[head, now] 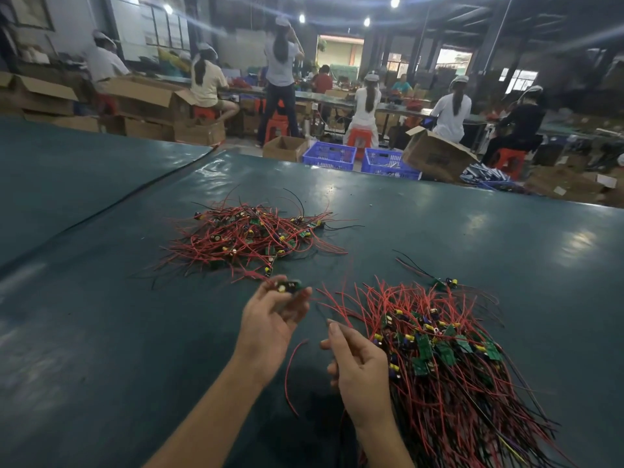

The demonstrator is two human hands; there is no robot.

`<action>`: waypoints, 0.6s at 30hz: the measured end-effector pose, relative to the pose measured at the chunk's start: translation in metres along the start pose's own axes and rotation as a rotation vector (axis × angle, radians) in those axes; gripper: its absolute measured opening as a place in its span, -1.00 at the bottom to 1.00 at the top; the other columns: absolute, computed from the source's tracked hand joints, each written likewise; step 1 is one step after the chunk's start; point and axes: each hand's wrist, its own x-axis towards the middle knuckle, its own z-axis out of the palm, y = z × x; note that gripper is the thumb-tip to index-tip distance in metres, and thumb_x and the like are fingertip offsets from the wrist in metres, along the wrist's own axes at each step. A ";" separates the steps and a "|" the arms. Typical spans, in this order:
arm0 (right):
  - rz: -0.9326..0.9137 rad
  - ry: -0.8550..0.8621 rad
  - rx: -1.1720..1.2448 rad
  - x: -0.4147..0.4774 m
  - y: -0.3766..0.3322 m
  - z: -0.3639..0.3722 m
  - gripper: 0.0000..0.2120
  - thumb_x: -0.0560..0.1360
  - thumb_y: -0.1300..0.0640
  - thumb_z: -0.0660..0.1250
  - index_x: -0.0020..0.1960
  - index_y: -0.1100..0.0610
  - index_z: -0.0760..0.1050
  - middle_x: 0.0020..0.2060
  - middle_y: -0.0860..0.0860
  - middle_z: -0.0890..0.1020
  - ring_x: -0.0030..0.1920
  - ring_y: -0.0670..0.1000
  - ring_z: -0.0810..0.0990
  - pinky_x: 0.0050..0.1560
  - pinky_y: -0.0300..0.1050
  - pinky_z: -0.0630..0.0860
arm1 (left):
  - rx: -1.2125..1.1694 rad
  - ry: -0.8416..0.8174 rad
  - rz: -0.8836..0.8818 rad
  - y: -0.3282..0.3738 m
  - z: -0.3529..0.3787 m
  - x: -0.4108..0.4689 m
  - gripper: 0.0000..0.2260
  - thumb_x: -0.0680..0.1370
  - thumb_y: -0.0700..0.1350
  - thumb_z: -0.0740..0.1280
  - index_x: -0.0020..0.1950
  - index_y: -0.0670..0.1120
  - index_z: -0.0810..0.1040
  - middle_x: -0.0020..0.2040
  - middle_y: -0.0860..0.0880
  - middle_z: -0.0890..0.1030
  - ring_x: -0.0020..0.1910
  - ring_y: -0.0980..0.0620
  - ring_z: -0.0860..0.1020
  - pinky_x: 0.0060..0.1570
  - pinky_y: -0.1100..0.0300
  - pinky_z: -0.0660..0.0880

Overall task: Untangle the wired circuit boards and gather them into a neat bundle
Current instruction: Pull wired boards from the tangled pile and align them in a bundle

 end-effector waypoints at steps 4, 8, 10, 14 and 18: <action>-0.026 -0.018 -0.019 -0.001 0.002 0.003 -0.84 0.54 0.16 0.35 -0.16 0.05 0.67 -0.39 -0.06 0.65 -0.48 -0.20 0.47 -0.44 -0.38 0.37 | 0.044 -0.046 -0.162 -0.021 -0.010 -0.009 -0.73 0.36 -0.39 0.24 -0.01 -0.14 0.48 -0.22 -0.12 0.66 -0.26 -0.04 0.67 -0.31 0.18 0.61; -0.034 0.048 0.020 0.000 0.001 0.003 -0.77 0.56 0.14 0.32 -0.24 0.09 0.65 -0.46 -0.06 0.58 -0.49 -0.18 0.40 -0.46 -0.35 0.33 | 0.178 -0.040 -0.162 -0.027 -0.015 -0.009 -0.75 0.35 -0.40 0.31 -0.02 -0.18 0.53 -0.21 -0.13 0.67 -0.29 -0.01 0.67 -0.29 0.21 0.60; -0.011 0.097 0.044 0.003 0.002 0.001 -0.79 0.56 0.12 0.33 -0.21 0.14 0.63 -0.50 -0.08 0.53 -0.48 -0.18 0.40 -0.45 -0.34 0.33 | 0.237 -0.050 -0.160 -0.028 -0.017 -0.010 -0.77 0.39 -0.44 0.30 -0.04 -0.18 0.54 -0.21 -0.12 0.67 -0.29 0.01 0.66 -0.32 0.25 0.60; 0.031 0.181 0.140 0.005 0.003 -0.001 -0.83 0.54 0.15 0.36 -0.20 0.16 0.64 -0.51 -0.10 0.48 -0.50 -0.17 0.36 -0.46 -0.33 0.32 | 0.266 -0.086 -0.156 -0.031 -0.017 -0.013 -0.78 0.36 -0.38 0.36 -0.04 -0.20 0.60 -0.16 -0.15 0.67 -0.25 -0.01 0.67 -0.32 0.24 0.59; 0.101 0.209 0.254 0.007 0.001 -0.005 -0.92 0.50 0.15 0.40 -0.15 0.15 0.61 -0.49 -0.05 0.51 -0.55 -0.14 0.34 -0.58 -0.28 0.30 | 0.303 -0.122 -0.107 -0.034 -0.017 -0.015 -0.83 0.30 -0.23 0.46 -0.13 -0.13 0.69 -0.10 -0.17 0.69 -0.20 -0.01 0.68 -0.30 0.28 0.58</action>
